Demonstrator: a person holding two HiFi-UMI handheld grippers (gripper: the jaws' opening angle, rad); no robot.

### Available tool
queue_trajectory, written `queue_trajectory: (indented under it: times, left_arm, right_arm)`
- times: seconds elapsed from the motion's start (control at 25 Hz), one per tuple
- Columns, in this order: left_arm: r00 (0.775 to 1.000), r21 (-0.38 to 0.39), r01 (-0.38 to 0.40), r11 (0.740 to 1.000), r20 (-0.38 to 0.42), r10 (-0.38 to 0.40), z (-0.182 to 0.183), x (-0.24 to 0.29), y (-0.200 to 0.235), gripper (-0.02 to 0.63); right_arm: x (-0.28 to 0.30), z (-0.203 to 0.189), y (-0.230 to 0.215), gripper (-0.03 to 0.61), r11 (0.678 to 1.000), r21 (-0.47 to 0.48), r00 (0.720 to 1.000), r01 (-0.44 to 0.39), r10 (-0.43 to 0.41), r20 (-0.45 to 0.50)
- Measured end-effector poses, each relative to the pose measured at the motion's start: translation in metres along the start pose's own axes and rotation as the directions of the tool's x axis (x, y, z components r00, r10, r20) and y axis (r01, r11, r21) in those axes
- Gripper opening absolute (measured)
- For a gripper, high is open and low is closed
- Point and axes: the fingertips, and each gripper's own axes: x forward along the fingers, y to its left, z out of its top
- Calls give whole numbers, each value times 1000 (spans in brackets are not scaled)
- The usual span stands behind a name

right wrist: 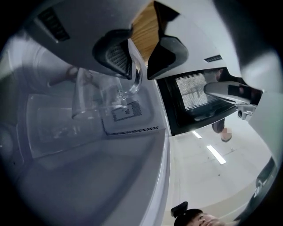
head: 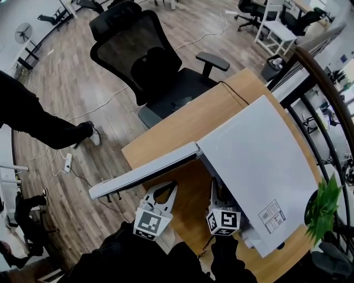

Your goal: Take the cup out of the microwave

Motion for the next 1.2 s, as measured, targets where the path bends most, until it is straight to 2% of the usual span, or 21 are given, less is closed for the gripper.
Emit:
queue_trajectory:
  times: [0.12, 0.44, 1.2]
  left_arm:
    - [1000, -1, -10, 1000, -1, 10, -1, -2, 1, 26]
    - [1000, 0, -17, 1000, 2, 17, 1, -11, -1, 26]
    - [999, 50, 11, 999, 44, -14, 14, -51, -4, 27]
  right_arm:
    - [1, 0, -5, 72, 999, -1, 999, 33, -33, 4]
    - [-7, 14, 3, 41, 993, -120, 999, 19, -14, 44]
    - [-52, 21, 50, 38, 997, -65, 992, -42, 50, 112]
